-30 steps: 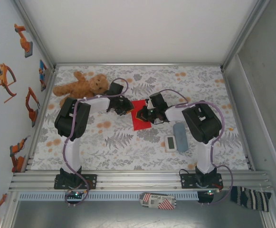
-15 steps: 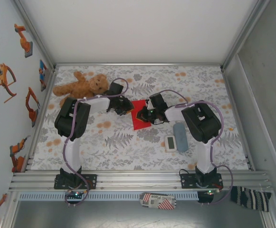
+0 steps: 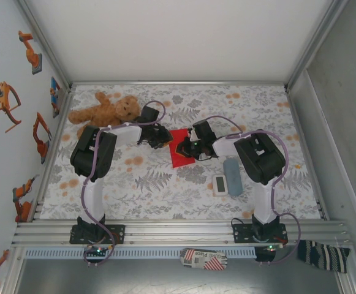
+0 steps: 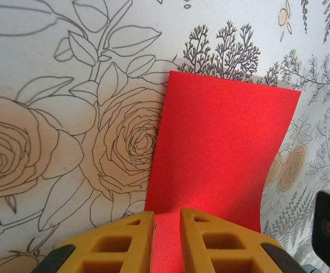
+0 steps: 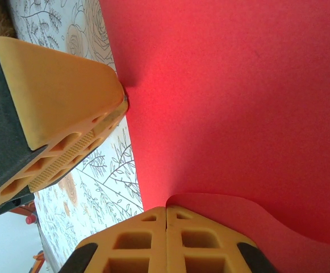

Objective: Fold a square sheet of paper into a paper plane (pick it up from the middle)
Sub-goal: Fold the triangle a second time at the center of the table.

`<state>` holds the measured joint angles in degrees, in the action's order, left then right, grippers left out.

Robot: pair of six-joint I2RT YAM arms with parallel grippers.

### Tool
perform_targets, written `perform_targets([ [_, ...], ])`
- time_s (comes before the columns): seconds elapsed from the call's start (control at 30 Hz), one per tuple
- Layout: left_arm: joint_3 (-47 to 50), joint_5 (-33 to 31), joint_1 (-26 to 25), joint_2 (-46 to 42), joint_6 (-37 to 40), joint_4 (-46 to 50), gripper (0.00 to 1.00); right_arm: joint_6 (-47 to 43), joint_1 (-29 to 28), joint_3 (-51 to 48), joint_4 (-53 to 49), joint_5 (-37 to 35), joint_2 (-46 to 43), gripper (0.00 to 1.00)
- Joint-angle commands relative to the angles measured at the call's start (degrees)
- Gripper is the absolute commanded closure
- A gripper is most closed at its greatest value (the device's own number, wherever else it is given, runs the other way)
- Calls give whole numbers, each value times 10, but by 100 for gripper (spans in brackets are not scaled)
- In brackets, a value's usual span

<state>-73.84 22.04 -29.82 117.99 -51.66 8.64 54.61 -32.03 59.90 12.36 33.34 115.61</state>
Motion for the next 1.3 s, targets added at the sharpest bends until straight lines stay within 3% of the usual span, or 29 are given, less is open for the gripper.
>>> perform_targets([
  [0.0,-6,-7,1,11,9,32,79,-2,-4,0,-23,-17,10,100],
  [0.43,12,-79,48,-124,25,70,68,-1,-4,5,-23,-12,10,72],
  [0.7,72,-40,39,-166,8,22,68,-5,-4,2,-20,-11,6,64],
  [0.83,78,-29,14,-162,7,17,72,-9,-4,2,-28,-14,5,69],
  [1.07,76,-20,-25,-130,11,7,84,-27,-4,12,-69,-28,2,94],
  [1.27,65,-21,-42,-96,20,11,91,-30,-4,20,-86,-34,6,100],
])
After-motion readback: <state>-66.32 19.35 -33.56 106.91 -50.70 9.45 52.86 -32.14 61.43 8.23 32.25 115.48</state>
